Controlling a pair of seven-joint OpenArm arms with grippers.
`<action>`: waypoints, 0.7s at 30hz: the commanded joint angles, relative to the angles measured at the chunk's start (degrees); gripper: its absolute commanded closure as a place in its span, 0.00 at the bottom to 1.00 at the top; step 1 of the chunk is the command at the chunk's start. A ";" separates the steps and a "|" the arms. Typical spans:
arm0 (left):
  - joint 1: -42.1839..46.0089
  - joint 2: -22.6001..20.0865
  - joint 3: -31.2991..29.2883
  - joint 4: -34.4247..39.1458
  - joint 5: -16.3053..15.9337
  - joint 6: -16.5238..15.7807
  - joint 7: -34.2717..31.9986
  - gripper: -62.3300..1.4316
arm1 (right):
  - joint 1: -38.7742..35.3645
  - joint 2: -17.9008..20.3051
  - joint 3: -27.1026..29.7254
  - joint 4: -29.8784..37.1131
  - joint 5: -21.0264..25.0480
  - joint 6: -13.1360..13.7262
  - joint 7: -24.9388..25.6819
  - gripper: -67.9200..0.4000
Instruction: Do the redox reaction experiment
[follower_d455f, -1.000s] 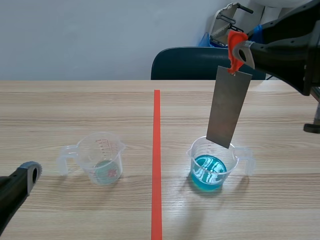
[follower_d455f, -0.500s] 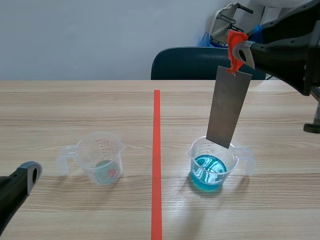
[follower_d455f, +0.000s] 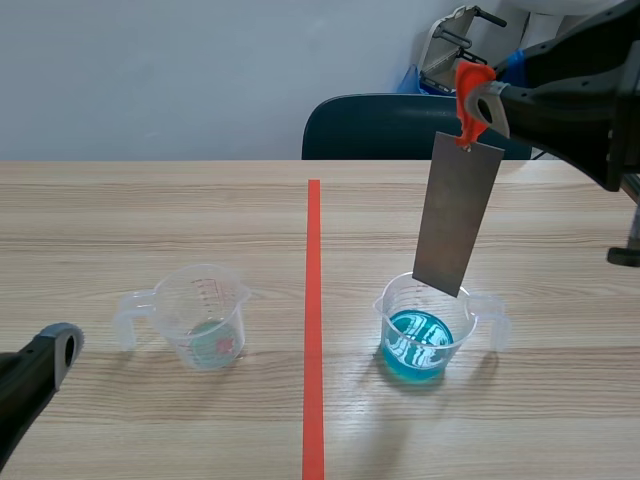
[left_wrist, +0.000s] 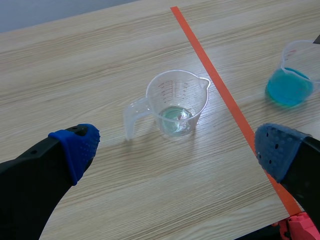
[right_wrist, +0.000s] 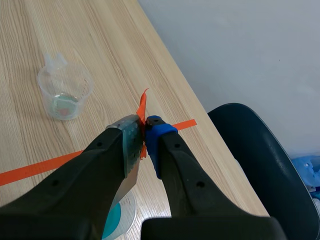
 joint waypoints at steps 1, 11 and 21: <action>-0.17 0.42 0.26 0.97 -0.17 -0.13 -0.85 0.00 | 0.96 0.72 0.35 0.63 0.66 -0.20 0.70 0.98; -3.34 0.42 0.68 0.15 -0.20 -1.90 1.09 0.11 | 0.96 0.72 0.35 0.63 0.68 -0.20 0.72 0.98; -22.62 -0.57 11.04 -15.96 -0.20 -2.32 1.70 0.83 | 0.96 0.72 0.35 0.63 0.68 -0.20 0.72 0.98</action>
